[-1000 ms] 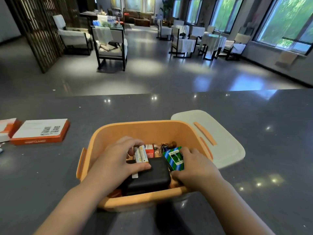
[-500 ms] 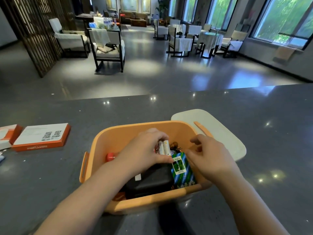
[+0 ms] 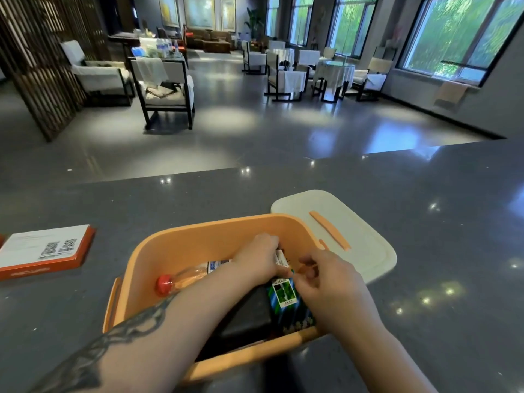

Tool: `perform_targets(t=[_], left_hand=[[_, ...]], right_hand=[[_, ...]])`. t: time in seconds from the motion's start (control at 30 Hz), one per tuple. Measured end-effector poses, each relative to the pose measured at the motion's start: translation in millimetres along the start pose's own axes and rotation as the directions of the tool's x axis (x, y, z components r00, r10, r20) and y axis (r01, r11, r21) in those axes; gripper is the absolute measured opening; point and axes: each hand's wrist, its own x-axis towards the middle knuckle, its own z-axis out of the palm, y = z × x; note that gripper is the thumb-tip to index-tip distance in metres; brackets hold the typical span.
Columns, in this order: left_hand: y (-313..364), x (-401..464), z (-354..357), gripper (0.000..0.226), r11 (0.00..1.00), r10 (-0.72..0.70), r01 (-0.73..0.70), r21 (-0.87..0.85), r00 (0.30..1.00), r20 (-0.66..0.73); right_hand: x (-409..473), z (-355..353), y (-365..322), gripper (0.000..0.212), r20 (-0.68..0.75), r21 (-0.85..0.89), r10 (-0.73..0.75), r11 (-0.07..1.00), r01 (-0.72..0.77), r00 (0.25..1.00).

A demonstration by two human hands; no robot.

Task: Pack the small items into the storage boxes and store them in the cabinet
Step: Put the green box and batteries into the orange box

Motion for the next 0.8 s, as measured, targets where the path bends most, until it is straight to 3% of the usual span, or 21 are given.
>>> perform_targets(t=[0.17,0.27,0.33,0.43,0.53,0.67,0.8], left_hand=[[3,-13,-13,0.043,0.996,0.005,-0.002,-0.092,0.999,0.042],[-11,-50,-44,0.052,0.99,-0.006,-0.011,-0.141,0.993,-0.117],[-33,-91,-66,0.045,0.986,-0.069,0.022,-0.164,0.955,-0.288],[-77,-172,-89,0.033,0.972,-0.195,0.098,-0.215,0.845,-0.497],[-126,-253,-97,0.027,0.913,-0.393,0.231,-0.335,0.712,-0.581],[-189,-336,-85,0.021,0.784,-0.621,0.419,-0.458,0.54,-0.569],[-240,-382,-68,0.02,0.659,-0.752,0.497,-0.565,0.413,-0.514]], right_hand=[[2,4,-6,0.014,0.047,-0.053,-0.014,0.998,0.017,0.999],[8,7,-26,0.015,0.113,-0.095,-0.046,0.994,0.057,0.993],[12,14,-53,0.019,0.133,-0.103,-0.108,0.987,0.122,0.985],[10,32,-110,0.027,0.163,-0.039,-0.238,0.968,0.247,0.958],[-2,57,-168,0.024,0.206,0.03,-0.368,0.929,0.37,0.907],[-24,104,-233,0.028,0.285,0.112,-0.475,0.879,0.463,0.833],[-44,163,-276,0.033,0.409,0.114,-0.478,0.872,0.476,0.778]])
